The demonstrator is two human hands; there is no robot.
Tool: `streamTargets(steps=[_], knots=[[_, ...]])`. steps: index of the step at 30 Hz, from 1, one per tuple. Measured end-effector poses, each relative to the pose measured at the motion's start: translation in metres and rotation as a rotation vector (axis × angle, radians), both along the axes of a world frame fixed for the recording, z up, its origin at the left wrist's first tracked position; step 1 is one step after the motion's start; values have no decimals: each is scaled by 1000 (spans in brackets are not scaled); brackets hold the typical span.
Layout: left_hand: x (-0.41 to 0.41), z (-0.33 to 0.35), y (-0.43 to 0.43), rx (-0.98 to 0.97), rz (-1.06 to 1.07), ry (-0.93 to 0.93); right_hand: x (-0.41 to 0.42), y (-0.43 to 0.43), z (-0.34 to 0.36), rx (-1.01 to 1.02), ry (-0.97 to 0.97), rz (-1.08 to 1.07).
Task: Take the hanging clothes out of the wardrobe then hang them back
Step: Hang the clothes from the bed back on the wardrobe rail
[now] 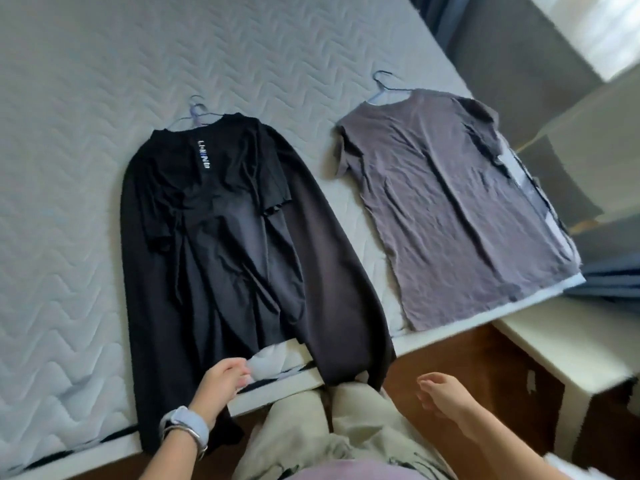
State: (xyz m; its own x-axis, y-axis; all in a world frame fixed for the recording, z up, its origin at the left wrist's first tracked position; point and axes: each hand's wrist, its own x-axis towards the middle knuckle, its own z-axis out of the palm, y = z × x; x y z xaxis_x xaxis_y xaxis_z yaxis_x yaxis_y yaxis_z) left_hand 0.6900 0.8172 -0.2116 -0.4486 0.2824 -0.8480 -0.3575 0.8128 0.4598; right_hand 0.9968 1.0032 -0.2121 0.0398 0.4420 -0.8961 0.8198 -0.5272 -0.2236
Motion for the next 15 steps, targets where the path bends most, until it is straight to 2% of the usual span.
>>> streamTargets(steps=[7, 15], knots=[[-72, -4, 69, 55, 149, 115, -162, 133, -14, 51, 147, 306], [-254, -95, 215, 126, 67, 494, -414, 239, -88, 307, 310, 649]])
